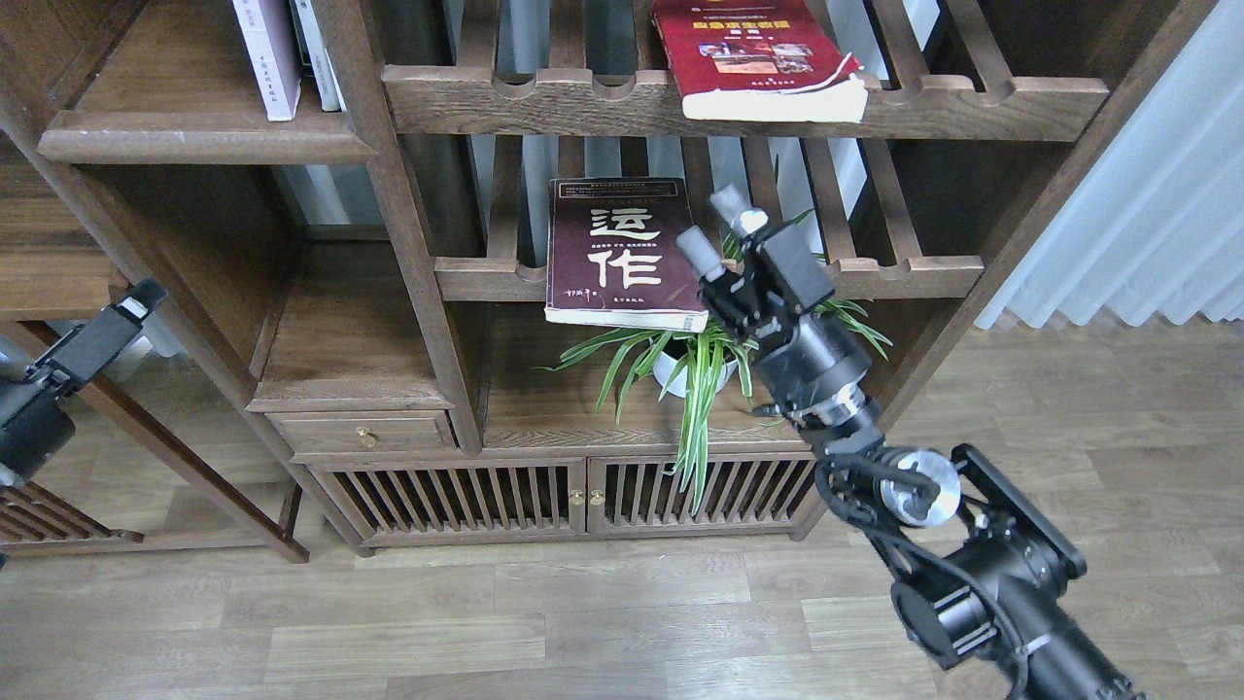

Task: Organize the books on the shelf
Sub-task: 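Reach the right gripper up to the red book on the upper shelf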

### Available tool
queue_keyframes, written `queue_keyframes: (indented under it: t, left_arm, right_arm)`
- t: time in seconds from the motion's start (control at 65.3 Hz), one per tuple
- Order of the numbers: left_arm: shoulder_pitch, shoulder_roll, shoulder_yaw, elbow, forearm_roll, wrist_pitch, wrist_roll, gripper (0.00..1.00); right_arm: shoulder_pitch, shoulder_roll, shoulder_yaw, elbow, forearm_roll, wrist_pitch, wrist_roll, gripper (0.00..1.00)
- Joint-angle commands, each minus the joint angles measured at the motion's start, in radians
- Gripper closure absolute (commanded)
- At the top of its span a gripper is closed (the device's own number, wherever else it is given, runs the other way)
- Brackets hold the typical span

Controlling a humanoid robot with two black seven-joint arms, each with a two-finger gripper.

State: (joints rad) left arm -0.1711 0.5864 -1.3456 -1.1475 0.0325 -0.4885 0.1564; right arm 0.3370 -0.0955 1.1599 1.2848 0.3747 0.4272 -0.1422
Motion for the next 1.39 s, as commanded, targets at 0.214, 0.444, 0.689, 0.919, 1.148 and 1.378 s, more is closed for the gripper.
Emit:
queue_keyframes:
  t: [0.214,0.444,0.689,0.919,1.148,1.378]
  left_arm:
    - [0.002,-0.011,0.011,0.031,-0.005,0.000,0.000,0.00]
    - [-0.001,-0.014,0.017,0.037,-0.003,0.000,0.000,0.00]
    - [-0.001,-0.013,0.013,0.037,-0.005,0.000,0.000,0.00]
    - [-0.001,-0.014,0.014,0.037,-0.003,0.000,0.000,0.00]
    - [-0.001,-0.014,0.013,0.038,-0.003,0.000,0.000,0.00]
    - [0.001,-0.014,0.017,0.038,-0.003,0.000,0.000,0.00]
  right_arm:
    - [0.109,-0.001,0.055,-0.053,-0.007,-0.180,0.012,0.02]
    - [0.161,0.005,0.073,-0.073,-0.005,-0.263,0.015,0.04]
    - [0.208,0.017,0.086,-0.102,0.006,-0.323,0.118,0.21]
    - [0.201,0.042,0.139,-0.102,0.007,-0.318,0.121,0.52]
    - [0.148,0.040,0.133,-0.091,0.009,-0.242,0.119,0.96]
    - [0.042,0.023,0.141,0.007,0.015,-0.196,0.112,0.95]
